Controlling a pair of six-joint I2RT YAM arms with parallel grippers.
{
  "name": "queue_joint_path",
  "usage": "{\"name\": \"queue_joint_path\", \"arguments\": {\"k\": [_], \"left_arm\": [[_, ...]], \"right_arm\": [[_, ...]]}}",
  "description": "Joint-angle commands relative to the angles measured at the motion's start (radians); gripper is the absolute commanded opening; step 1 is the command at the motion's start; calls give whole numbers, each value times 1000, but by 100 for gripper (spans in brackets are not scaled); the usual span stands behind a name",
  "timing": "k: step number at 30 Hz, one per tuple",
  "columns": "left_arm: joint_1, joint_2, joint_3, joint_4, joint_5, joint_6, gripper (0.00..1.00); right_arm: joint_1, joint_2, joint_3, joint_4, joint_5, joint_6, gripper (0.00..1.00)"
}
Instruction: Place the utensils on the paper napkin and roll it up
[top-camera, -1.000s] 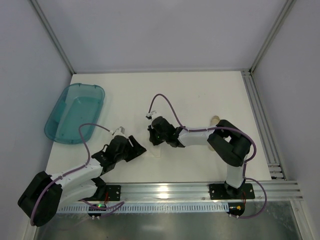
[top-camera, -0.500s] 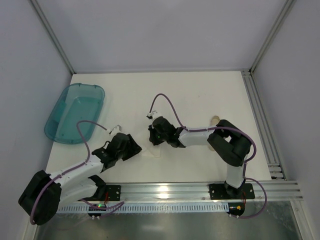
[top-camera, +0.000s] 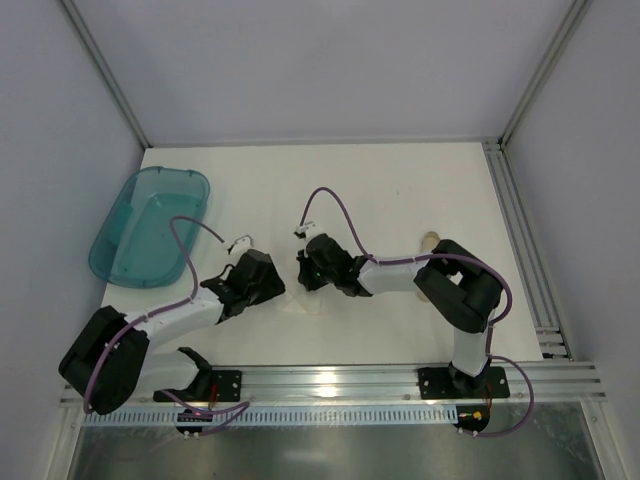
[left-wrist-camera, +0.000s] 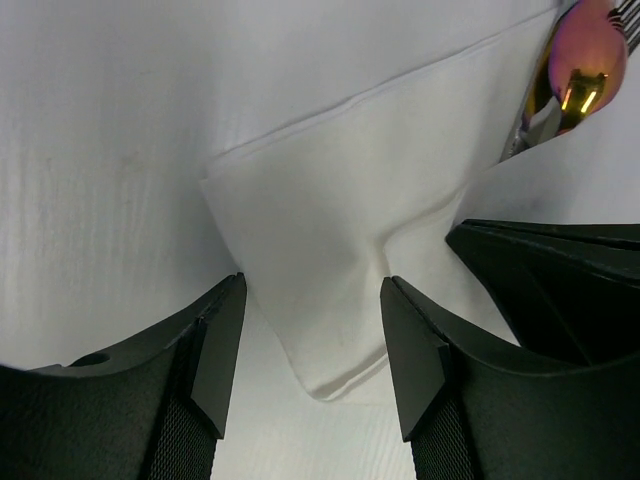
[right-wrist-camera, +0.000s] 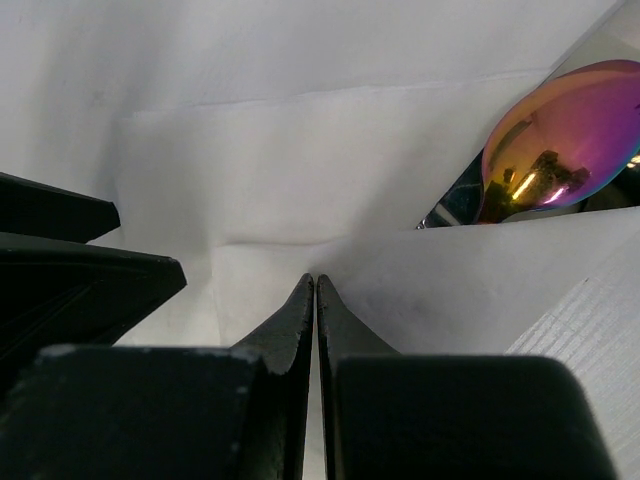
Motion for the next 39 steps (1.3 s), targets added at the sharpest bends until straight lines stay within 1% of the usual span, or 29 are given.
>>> {"name": "queue_joint_path", "arguments": {"k": [1, 5, 7, 11, 14, 16, 20, 26, 29, 31, 33, 38, 39], "left_arm": [[4, 33, -17, 77, 86, 6, 60], [4, -10, -55, 148, 158, -14, 60], [4, -40, -80, 160, 171, -23, 60], [4, -126, -133, 238, 198, -32, 60], [4, -155, -152, 275, 217, -38, 60], [4, -160, -158, 292, 235, -43, 61], [4, -136, -182, 390, 263, -61, 61], [4, -134, -182, 386, 253, -66, 59], [4, -180, -204, 382, 232, -96, 59], [4, -217, -236, 413, 230, -150, 60], [4, -228, -247, 442, 255, -175, 61], [3, -225, -245, 421, 266, -225, 61], [3, -225, -250, 419, 293, -227, 60]], "right_arm": [[-2, 7, -26, -38, 6, -3, 4], [-3, 10, -27, -35, 4, -3, 4], [-3, 12, -29, -33, 4, 0, 4], [-6, 16, -29, -33, 1, 0, 4], [-8, 15, -29, -32, 1, 0, 4], [-9, 15, -29, -32, 1, 0, 4], [-11, 19, -27, -29, -3, 3, 4], [-11, 18, -30, -29, -3, 0, 4], [-14, 16, -30, -27, -2, 0, 4], [-14, 15, -30, -29, -2, -2, 4], [-14, 16, -30, -29, -3, -3, 4], [-17, 13, -32, -30, -2, -3, 4], [-17, 12, -30, -30, -2, -2, 4]]}}
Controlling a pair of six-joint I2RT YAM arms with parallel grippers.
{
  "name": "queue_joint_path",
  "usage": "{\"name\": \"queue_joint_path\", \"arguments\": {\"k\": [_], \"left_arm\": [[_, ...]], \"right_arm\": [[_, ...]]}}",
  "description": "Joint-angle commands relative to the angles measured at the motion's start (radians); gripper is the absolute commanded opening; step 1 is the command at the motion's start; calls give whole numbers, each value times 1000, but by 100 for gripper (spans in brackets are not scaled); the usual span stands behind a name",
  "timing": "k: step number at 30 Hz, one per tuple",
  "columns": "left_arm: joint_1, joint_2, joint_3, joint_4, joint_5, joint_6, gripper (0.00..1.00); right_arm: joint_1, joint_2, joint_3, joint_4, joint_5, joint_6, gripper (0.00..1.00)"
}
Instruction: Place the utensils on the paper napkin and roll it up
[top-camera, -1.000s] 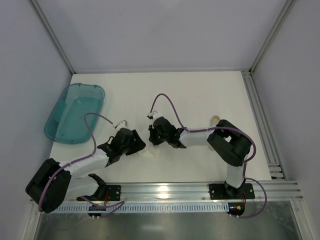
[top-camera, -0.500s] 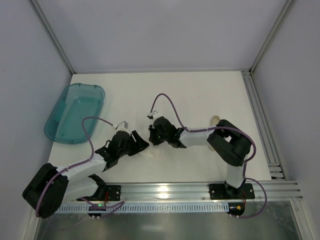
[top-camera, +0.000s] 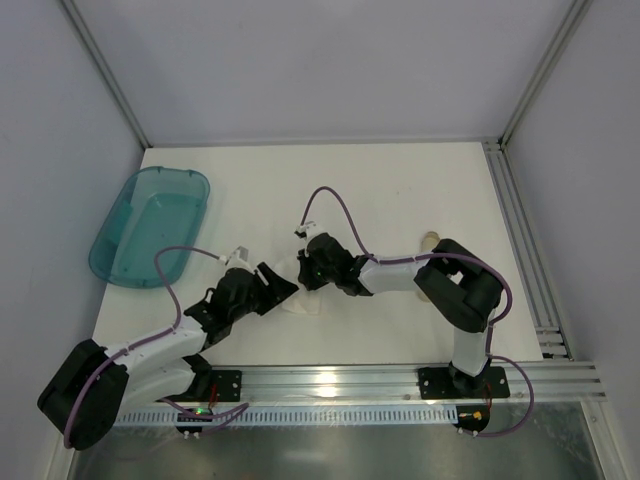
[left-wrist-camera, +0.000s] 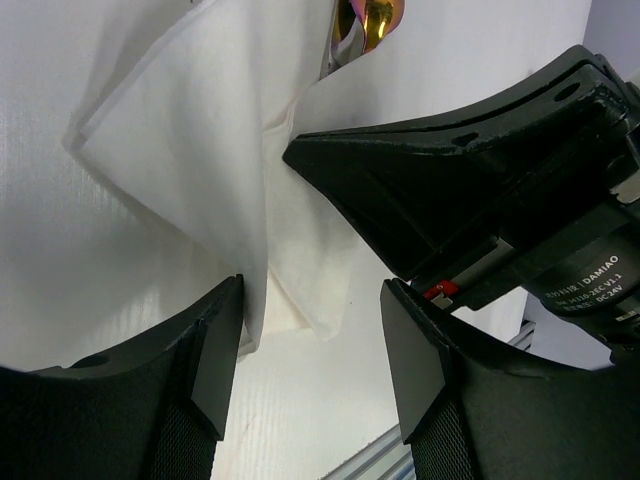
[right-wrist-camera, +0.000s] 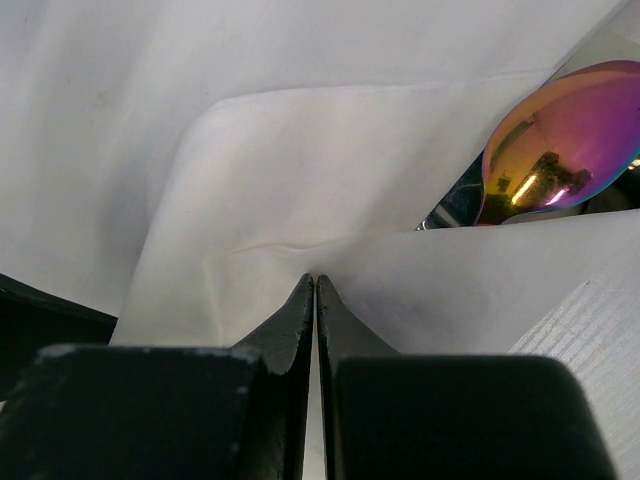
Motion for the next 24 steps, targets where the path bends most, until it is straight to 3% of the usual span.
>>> {"name": "queue_joint_path", "arguments": {"k": [1, 8, 24], "left_arm": [[-1, -11, -10, 33, 24, -47, 60], [-21, -8, -15, -45, -33, -98, 60], [-73, -39, -47, -47, -104, -150, 59]], "right_arm": [[-6, 13, -27, -36, 16, -4, 4], [-6, 15, -28, -33, 17, -1, 4], [-6, 18, -30, -27, 17, 2, 4]]}}
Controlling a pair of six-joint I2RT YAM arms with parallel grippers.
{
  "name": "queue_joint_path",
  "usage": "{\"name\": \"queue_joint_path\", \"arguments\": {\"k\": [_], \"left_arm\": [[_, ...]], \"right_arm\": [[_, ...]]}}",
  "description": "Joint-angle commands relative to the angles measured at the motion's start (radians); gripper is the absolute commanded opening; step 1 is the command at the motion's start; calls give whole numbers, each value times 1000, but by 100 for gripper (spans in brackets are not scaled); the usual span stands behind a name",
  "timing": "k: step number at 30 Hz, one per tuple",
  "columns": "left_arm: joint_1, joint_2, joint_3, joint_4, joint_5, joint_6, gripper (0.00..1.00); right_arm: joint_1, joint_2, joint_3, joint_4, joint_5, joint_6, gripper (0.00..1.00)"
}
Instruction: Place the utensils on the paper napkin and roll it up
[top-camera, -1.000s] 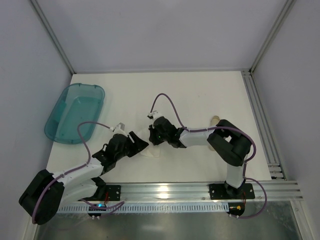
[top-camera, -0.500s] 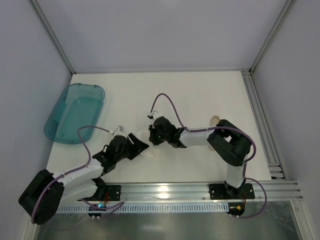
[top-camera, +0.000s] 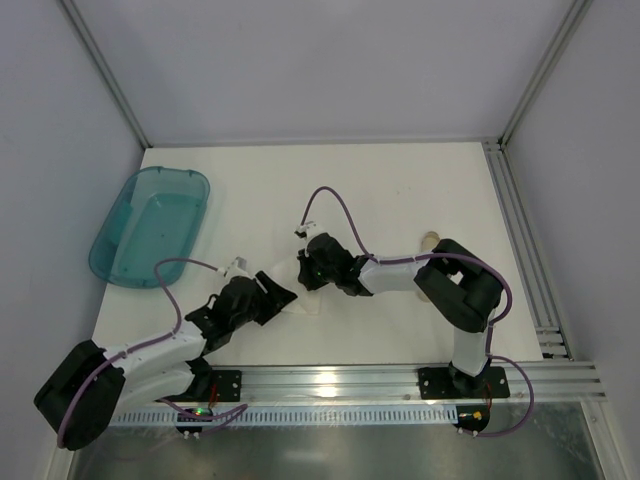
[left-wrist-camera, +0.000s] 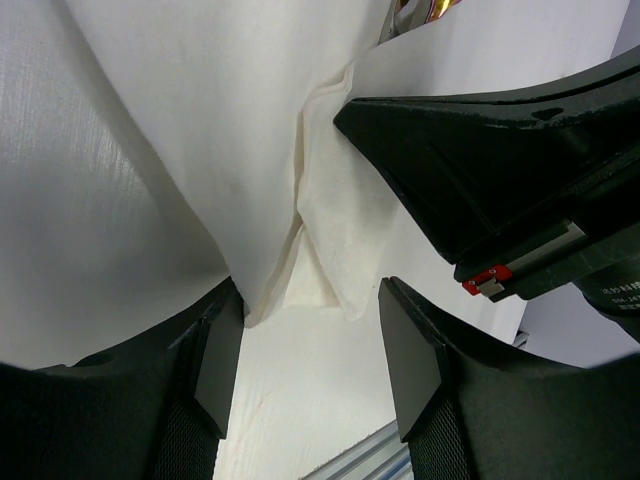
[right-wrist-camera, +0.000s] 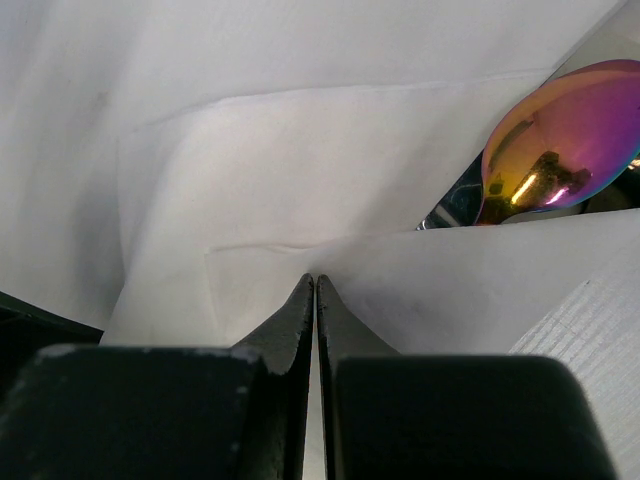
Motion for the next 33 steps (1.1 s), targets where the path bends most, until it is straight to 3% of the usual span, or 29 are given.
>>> {"name": "queue_joint_path", "arguments": {"k": [1, 10, 21, 24, 30, 33], "left_arm": [[-18, -31, -14, 12, -50, -13, 59], [-18, -83, 33, -42, -180, 127, 61], [-18, 48, 90, 0, -165, 219, 58], [-18, 90, 127, -5, -148, 242, 50], [-17, 140, 178, 7, -94, 300, 20], [-20, 144, 176, 41, -67, 319, 13]], "right_arm": [[-5, 19, -30, -27, 16, 0, 4], [-5, 16, -35, -24, -16, 2, 4], [-5, 12, -58, 15, -40, 15, 4], [-5, 10, -60, 23, -44, 20, 4], [-7, 12, -70, 32, -35, 20, 4], [-5, 10, -79, 45, -32, 28, 4]]}}
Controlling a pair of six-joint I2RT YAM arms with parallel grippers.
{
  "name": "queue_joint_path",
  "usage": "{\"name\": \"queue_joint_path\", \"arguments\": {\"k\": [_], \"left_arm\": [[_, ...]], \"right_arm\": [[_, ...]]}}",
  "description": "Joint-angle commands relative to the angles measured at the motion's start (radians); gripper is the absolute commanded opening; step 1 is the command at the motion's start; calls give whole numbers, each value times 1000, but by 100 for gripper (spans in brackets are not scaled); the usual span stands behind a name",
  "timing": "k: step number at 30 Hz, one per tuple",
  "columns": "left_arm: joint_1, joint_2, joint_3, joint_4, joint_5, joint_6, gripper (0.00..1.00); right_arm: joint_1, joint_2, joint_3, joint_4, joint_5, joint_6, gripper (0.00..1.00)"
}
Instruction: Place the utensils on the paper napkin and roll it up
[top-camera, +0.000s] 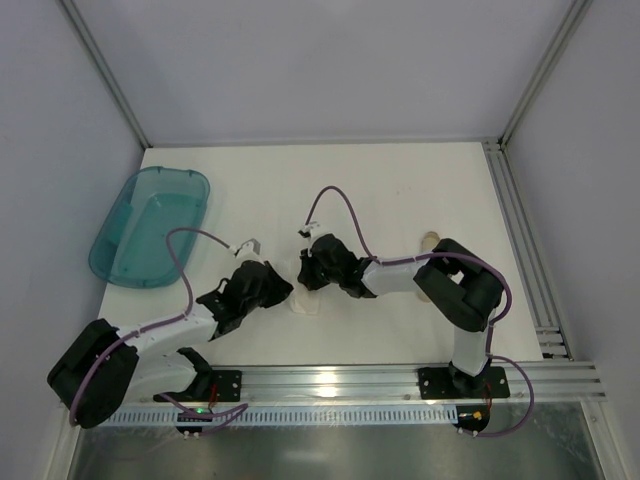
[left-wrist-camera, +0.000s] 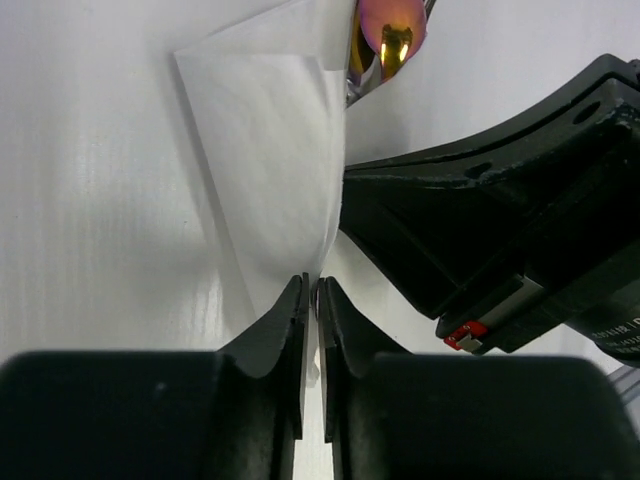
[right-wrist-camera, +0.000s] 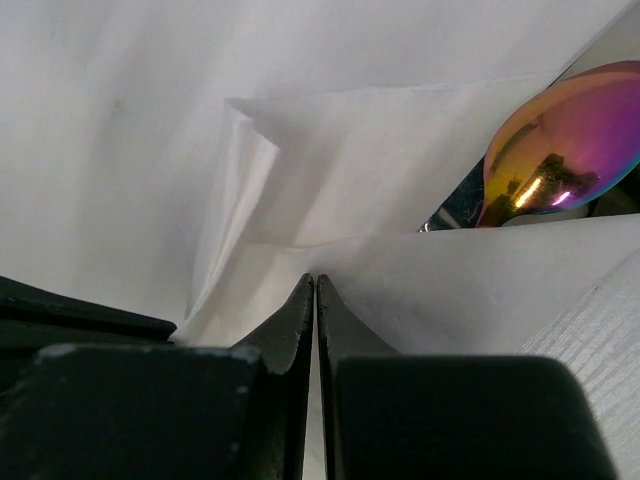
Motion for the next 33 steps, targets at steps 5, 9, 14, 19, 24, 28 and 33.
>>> {"name": "queue_joint_path", "arguments": {"k": [5, 9, 14, 19, 24, 28, 33], "left_arm": [[-7, 26, 48, 100, 83, 70, 4], [-11, 50, 63, 132, 115, 91, 1], [-19, 63, 68, 160, 135, 88, 0], [-28, 38, 67, 163, 126, 85, 0], [-28, 36, 62, 139, 103, 85, 0], [-28, 35, 45, 143, 93, 78, 0], [-28, 33, 43, 149, 94, 75, 0]], "right_arm": [[3, 10, -46, -17, 3, 24, 4], [2, 2, -54, -10, 1, 34, 4], [3, 2, -66, 9, -3, 50, 4], [2, -7, -82, 21, 7, 60, 4], [-3, -53, -106, 41, 10, 67, 4], [-8, -108, -125, 35, -2, 70, 4], [-6, -159, -164, 49, -31, 96, 4]]}}
